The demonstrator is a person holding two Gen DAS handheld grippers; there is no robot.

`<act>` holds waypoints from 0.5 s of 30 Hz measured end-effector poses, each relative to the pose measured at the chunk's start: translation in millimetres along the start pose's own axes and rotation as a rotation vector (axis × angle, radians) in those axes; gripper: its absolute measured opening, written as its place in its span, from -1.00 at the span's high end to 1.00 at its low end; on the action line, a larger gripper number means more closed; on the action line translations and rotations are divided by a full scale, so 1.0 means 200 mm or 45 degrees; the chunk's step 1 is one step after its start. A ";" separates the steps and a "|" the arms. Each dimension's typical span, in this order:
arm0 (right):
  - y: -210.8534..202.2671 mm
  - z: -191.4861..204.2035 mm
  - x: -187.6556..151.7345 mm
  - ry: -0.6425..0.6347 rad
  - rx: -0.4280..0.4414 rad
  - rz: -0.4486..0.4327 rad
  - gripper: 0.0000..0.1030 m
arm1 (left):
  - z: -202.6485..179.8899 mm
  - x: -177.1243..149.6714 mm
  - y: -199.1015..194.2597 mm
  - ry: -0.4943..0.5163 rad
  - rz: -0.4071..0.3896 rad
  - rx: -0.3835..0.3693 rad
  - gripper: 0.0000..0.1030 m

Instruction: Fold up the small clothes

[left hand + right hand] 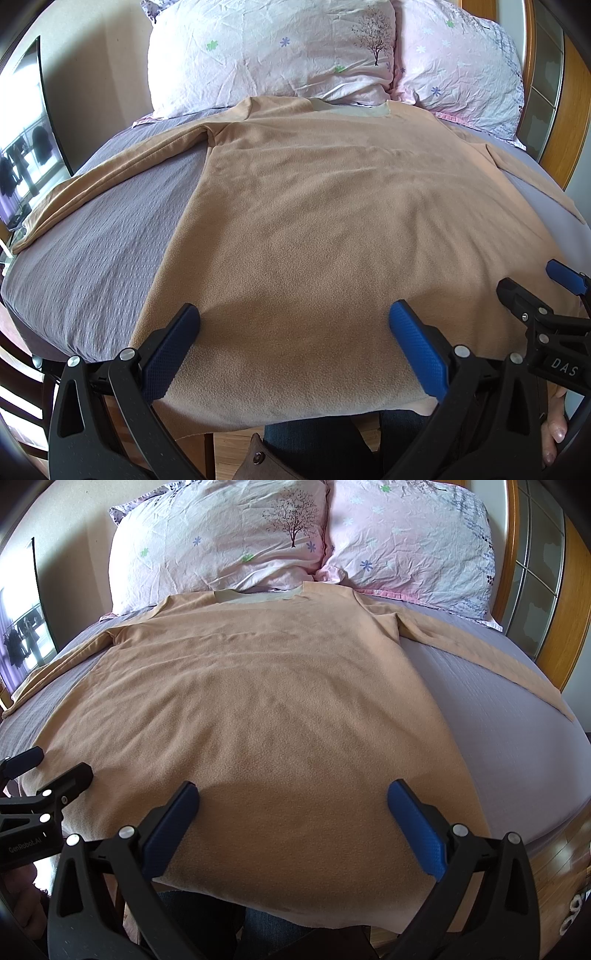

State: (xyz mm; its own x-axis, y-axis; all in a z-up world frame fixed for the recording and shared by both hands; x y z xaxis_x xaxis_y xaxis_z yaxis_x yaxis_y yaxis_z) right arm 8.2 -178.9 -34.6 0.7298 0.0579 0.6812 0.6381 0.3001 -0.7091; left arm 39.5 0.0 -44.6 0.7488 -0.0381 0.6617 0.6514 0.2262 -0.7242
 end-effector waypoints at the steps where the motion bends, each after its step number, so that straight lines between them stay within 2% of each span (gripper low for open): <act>1: 0.00 0.00 0.00 0.000 0.000 0.001 -0.97 | 0.00 0.00 0.00 0.000 0.000 0.000 -0.97; 6: 0.00 0.00 0.01 -0.023 0.018 -0.024 -0.97 | 0.00 0.00 0.00 0.003 0.002 -0.001 -0.97; 10: -0.01 -0.06 0.05 -0.048 0.143 -0.055 -0.96 | 0.00 -0.01 -0.01 0.013 -0.002 -0.004 -0.97; 12: -0.11 -0.25 0.15 0.117 0.190 -0.161 -0.96 | 0.00 0.01 0.00 0.020 -0.024 -0.012 -0.97; 13: -0.16 -0.37 0.20 0.203 0.172 -0.224 -0.96 | 0.01 0.01 0.00 0.022 -0.031 -0.020 -0.97; 15: -0.29 -0.74 0.31 0.447 0.076 -0.352 -0.96 | 0.01 0.03 0.01 0.029 -0.029 -0.036 -0.97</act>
State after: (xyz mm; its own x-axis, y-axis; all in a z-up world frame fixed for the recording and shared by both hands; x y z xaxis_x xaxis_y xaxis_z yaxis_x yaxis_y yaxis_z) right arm 53.4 -333.4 22.2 0.5796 -0.3559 0.7331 0.8130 0.3136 -0.4905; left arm 45.3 1.0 -40.9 0.7362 -0.0653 0.6736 0.6712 0.1970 -0.7146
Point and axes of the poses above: each gripper's, at about its wrist camera, not at the fingertips, and y roughly the way its jaws point, z to its left, x to its top, the point moved 6 cm from there along y, roughly the way its jaws point, and after that the axes turned 13 degrees about x, right-handed, at the moved point
